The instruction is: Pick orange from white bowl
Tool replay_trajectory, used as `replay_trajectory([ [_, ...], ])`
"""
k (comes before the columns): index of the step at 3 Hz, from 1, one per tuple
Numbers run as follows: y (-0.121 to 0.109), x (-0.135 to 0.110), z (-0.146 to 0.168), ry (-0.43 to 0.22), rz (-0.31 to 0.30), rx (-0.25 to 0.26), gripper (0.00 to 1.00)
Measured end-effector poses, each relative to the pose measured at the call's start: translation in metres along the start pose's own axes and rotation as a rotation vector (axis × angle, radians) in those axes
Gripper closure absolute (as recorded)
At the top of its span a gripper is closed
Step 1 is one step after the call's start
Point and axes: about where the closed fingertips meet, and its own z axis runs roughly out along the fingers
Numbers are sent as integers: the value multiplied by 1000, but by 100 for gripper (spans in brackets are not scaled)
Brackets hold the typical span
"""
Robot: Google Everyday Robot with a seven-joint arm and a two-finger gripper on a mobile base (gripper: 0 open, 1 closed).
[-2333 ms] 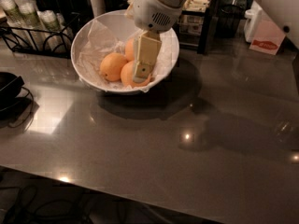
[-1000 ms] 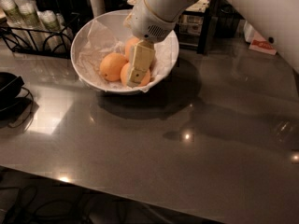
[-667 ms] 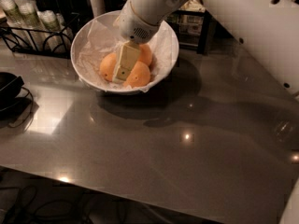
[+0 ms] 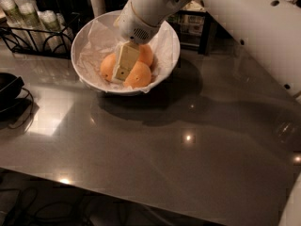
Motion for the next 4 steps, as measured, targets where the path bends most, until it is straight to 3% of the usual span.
replay_trajectory([
  [2, -22, -4, 11, -26, -6, 19, 1],
  [4, -31, 0, 16, -12, 10, 28, 17],
])
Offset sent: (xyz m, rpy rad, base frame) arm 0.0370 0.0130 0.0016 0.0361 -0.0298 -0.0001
